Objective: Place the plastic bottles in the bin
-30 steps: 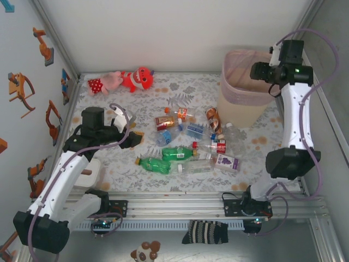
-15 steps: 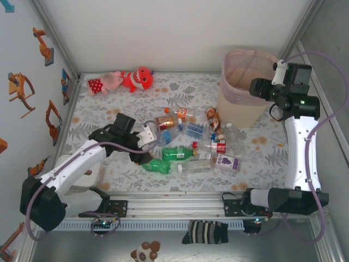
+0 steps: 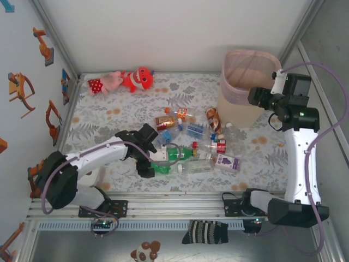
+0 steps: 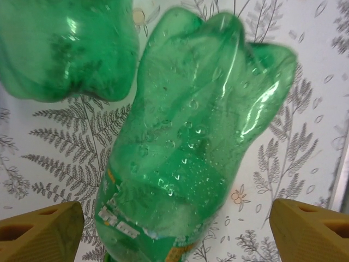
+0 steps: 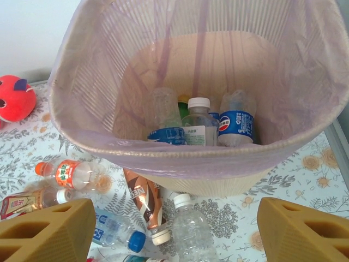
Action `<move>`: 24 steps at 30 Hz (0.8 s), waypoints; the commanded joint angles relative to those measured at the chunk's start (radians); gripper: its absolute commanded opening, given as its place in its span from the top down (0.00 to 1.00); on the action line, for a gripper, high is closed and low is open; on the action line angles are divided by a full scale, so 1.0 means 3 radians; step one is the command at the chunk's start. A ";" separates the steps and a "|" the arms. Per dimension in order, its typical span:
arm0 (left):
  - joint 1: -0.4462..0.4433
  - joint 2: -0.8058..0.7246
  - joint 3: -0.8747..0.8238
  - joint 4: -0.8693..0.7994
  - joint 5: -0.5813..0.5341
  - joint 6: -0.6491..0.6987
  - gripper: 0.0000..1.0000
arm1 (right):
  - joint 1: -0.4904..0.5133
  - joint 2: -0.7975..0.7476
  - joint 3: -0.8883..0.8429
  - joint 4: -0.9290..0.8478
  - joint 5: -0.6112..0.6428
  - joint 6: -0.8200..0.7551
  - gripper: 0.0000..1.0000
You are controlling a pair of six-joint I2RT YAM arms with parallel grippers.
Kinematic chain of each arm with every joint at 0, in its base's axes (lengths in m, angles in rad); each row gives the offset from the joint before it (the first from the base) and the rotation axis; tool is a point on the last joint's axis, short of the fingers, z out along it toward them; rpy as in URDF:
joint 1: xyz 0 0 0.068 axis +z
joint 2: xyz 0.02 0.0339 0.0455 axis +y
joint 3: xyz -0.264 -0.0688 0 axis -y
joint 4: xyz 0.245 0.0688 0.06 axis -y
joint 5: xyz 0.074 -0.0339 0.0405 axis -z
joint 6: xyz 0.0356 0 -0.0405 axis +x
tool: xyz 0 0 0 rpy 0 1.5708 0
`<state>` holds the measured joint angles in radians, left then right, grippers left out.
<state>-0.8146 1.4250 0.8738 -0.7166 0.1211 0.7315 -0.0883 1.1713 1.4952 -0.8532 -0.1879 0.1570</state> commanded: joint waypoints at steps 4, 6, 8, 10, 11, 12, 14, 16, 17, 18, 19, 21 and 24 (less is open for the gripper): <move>-0.0030 0.0339 0.0007 0.0173 -0.0225 0.0208 0.13 | 0.0016 -0.0140 -0.0047 0.0056 -0.0033 0.0018 0.23; -0.0035 0.0442 0.0007 0.0191 -0.0215 0.0195 0.14 | 0.0016 -0.0160 -0.0064 0.0054 -0.0038 0.0018 0.23; -0.0039 0.0521 0.0017 0.0198 -0.0204 0.0185 0.16 | 0.0017 -0.0172 -0.0083 0.0057 -0.0045 0.0019 0.23; -0.0041 0.0563 0.0020 0.0198 -0.0213 0.0178 0.20 | 0.0015 -0.0182 -0.0100 0.0057 -0.0051 0.0019 0.23; -0.0041 0.0572 0.0013 0.0196 -0.0203 0.0185 0.22 | 0.0018 -0.0186 -0.0112 0.0051 -0.0054 0.0014 0.23; -0.0040 0.0583 0.0008 0.0195 -0.0195 0.0190 0.24 | 0.0018 -0.0187 -0.0115 0.0048 -0.0053 0.0014 0.23; -0.0046 0.0593 0.0007 0.0195 -0.0186 0.0195 0.28 | 0.0013 -0.0186 -0.0107 0.0024 -0.0071 0.0014 0.23; -0.0051 0.0603 0.0002 0.0192 -0.0201 0.0200 0.32 | 0.0016 -0.0192 -0.0095 -0.0002 -0.0079 0.0008 0.23; -0.0056 0.0600 0.0002 0.0195 -0.0205 0.0201 0.34 | 0.0016 -0.0200 -0.0086 -0.0014 -0.0079 0.0006 0.23; -0.0056 0.0602 0.0002 0.0193 -0.0205 0.0200 0.35 | 0.0016 -0.0207 -0.0084 -0.0023 -0.0079 0.0000 0.23; -0.0056 0.0599 0.0002 0.0186 -0.0207 0.0200 0.37 | 0.0018 -0.0214 -0.0077 -0.0033 -0.0076 -0.0009 0.23; -0.0056 0.0602 0.0004 0.0167 -0.0194 0.0207 0.39 | 0.0014 -0.0223 -0.0039 -0.0078 -0.0057 -0.0032 0.23; -0.0066 0.0579 0.0022 0.0129 -0.0187 0.0210 0.43 | 0.0016 -0.0238 0.0015 -0.0154 -0.0038 -0.0048 0.23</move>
<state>-0.8253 1.5974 0.8742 -0.6453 0.0513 0.7746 -0.0883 1.1236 1.4677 -0.8692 -0.1944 0.1562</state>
